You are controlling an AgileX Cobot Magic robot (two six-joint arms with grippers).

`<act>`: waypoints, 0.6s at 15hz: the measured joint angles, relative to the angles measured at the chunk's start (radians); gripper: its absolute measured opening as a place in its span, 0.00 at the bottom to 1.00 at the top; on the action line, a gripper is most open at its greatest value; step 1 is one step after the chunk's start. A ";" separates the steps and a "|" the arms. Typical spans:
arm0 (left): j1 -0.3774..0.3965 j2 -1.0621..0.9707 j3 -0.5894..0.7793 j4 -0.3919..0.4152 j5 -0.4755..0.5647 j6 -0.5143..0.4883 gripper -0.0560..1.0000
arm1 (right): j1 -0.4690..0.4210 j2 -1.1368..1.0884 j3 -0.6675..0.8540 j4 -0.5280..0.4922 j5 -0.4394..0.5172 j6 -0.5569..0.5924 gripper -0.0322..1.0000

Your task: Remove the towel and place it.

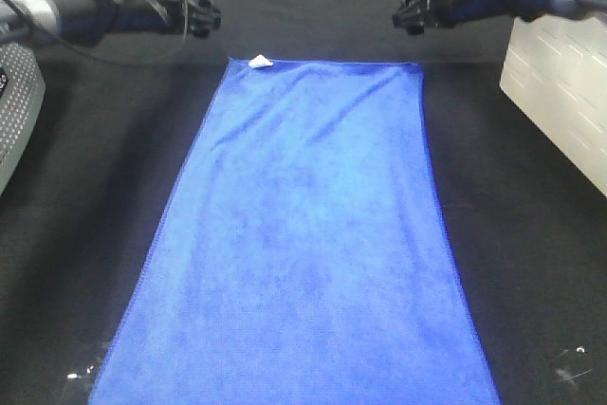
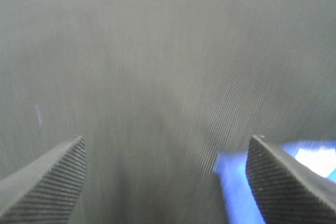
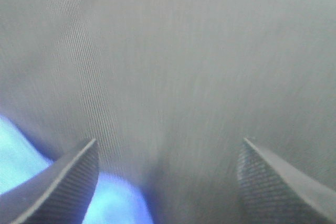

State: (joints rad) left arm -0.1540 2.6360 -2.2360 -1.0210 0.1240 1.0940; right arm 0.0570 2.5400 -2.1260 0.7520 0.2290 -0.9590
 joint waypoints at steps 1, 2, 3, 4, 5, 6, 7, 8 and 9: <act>0.000 -0.023 0.000 0.012 0.030 -0.010 0.79 | 0.000 -0.023 0.000 0.003 0.019 0.001 0.72; 0.000 -0.045 0.000 0.041 0.060 -0.045 0.79 | 0.000 -0.047 0.000 0.004 0.050 0.007 0.72; 0.005 -0.066 0.000 0.100 0.100 -0.114 0.78 | 0.000 -0.075 0.000 0.009 0.075 0.023 0.72; 0.011 -0.092 0.000 0.188 0.158 -0.231 0.78 | 0.000 -0.100 0.000 0.010 0.098 0.036 0.72; 0.018 -0.123 0.000 0.306 0.216 -0.361 0.78 | 0.000 -0.129 0.000 0.011 0.123 0.049 0.72; 0.026 -0.156 0.000 0.465 0.287 -0.496 0.78 | 0.000 -0.156 0.000 0.011 0.152 0.057 0.72; 0.034 -0.182 0.000 0.622 0.373 -0.637 0.78 | 0.000 -0.182 0.000 0.013 0.188 0.073 0.72; 0.041 -0.200 0.000 0.742 0.453 -0.760 0.78 | 0.000 -0.210 -0.001 0.015 0.234 0.092 0.72; 0.048 -0.214 0.000 0.823 0.543 -0.840 0.78 | 0.000 -0.232 -0.001 0.017 0.285 0.117 0.72</act>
State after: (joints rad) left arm -0.1060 2.4220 -2.2360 -0.1980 0.6670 0.2540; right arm 0.0570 2.3080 -2.1270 0.7690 0.5140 -0.8420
